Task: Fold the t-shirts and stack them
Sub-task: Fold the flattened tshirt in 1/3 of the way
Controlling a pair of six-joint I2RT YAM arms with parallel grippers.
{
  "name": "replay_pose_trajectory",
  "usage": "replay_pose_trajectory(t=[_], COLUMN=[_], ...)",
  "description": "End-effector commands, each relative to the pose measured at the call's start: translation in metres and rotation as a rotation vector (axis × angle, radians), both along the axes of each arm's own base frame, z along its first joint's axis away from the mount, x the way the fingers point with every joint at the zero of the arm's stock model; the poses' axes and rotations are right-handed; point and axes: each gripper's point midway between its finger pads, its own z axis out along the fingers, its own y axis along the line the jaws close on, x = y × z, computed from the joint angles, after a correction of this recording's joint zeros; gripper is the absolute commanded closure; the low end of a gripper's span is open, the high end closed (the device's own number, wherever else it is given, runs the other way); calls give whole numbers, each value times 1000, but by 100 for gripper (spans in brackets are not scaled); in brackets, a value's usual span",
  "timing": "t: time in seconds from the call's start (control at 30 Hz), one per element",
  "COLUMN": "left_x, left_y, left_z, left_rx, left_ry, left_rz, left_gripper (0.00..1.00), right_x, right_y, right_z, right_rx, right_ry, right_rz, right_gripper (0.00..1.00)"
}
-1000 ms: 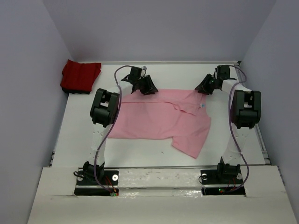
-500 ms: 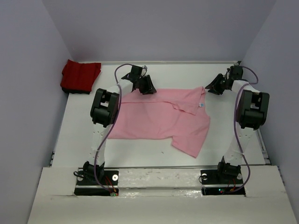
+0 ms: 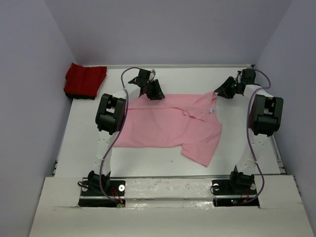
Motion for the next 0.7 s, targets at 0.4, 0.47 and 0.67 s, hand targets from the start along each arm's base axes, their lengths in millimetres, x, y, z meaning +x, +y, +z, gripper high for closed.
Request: replay_pose_trajectory(t=[0.4, 0.47, 0.67], left_x=[-5, -4, -3], left_y=[4, 4, 2], left_z=[13, 14, 13], left_rx=[26, 25, 22], left_ry=[-1, -2, -1], left_rz=[-13, -13, -13], left_gripper=[58, 58, 58], right_x=[26, 27, 30], right_y=[14, 14, 12], right_z=[4, 9, 24], right_rx=[20, 15, -6], right_ry=[-107, -116, -134], right_rz=[57, 56, 63], right_gripper=[60, 60, 59])
